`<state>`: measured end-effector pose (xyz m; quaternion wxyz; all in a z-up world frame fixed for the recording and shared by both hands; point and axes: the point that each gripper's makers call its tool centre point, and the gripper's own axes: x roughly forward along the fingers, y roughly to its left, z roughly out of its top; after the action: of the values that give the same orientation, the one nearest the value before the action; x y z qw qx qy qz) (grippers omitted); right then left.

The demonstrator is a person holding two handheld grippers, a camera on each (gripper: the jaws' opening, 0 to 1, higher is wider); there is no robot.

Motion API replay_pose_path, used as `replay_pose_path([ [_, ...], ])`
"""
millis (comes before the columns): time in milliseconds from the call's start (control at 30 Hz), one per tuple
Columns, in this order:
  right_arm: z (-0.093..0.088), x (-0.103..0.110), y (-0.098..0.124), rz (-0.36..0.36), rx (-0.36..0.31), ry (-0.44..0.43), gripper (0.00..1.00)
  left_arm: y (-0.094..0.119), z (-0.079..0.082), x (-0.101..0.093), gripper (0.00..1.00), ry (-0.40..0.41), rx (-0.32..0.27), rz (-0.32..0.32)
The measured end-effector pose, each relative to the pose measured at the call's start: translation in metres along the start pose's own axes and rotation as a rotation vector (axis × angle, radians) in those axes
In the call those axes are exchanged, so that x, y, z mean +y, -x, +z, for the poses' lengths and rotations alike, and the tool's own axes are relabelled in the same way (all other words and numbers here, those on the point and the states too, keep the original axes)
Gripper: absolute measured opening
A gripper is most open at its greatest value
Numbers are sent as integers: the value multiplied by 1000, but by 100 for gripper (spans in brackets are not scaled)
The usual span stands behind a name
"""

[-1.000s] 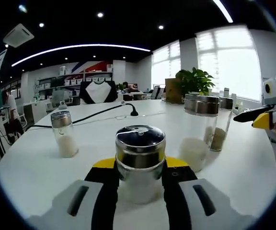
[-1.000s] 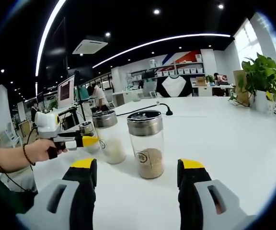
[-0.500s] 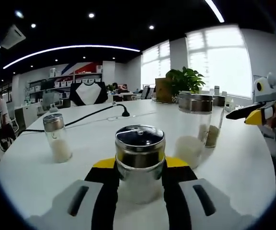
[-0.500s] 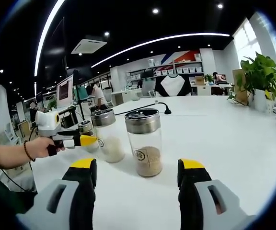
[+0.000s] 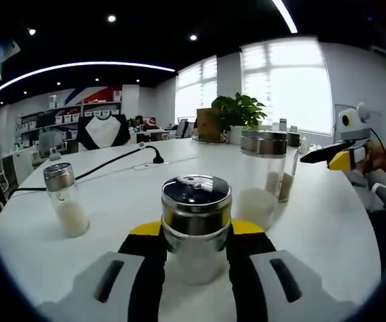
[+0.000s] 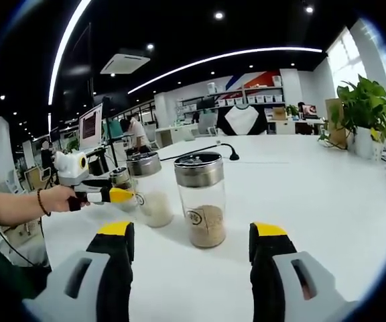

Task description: Rotate the seasoning bottle until the label or dispensing opening points toward the visible target arrow and the bottle remains upright within the marked orientation range

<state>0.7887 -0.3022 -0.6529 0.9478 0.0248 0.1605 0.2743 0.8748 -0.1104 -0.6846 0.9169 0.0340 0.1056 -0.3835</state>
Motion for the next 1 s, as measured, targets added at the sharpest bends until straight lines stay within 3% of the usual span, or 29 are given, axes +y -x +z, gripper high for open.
replay_pose_path([
  [400,9,1,1,-6,-11,34,81,0,0,-5,36,-20,5,-101],
  [467,8,4,0,6,-4,47,84,0,0,-5,36,-23,7,-116],
  [500,10,13,-2,49,-15,24,86,0,0,-6,36,-25,8,-123],
  [567,11,17,-2,68,-21,-3,90,0,0,-6,36,-30,10,-137],
  [733,8,21,-4,72,10,65,99,0,0,-8,36,-39,20,-166],
  [833,16,17,-2,55,-28,53,99,0,0,-8,36,-42,26,-180],
  [1000,15,22,-2,76,-12,95,100,0,-1,-9,36,-40,25,-188],
])
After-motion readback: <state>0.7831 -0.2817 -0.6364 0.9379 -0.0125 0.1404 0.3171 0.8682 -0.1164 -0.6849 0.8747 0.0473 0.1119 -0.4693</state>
